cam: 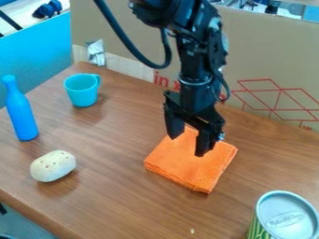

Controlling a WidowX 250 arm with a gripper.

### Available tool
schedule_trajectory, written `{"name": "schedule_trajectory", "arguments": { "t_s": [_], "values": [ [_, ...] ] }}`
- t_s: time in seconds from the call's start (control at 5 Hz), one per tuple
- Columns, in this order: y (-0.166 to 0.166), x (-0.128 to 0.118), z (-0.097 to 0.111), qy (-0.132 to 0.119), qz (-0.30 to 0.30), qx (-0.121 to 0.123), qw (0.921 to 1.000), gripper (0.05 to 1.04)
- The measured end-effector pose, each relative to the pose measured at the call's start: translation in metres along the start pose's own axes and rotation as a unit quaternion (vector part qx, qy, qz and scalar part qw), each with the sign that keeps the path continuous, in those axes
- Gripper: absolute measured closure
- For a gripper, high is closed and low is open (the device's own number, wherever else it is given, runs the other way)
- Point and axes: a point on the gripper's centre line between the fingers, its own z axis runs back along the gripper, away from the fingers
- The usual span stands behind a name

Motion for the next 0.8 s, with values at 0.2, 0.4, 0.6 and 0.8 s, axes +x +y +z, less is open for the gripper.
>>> {"name": "schedule_trajectory", "arguments": {
  "t_s": [0.2, 0.4, 0.6, 0.8],
  "values": [
    [-0.006, 0.008, -0.015, -0.011, 0.016, 0.011, 0.9997, 0.082],
    [-0.001, 0.011, -0.024, -0.022, 0.037, 0.008, 0.9991, 0.082],
    [0.011, 0.004, -0.03, -0.018, 0.054, 0.013, 0.9983, 0.082],
    [0.031, -0.021, -0.033, 0.001, 0.065, 0.02, 0.9977, 0.082]
  ]
}}
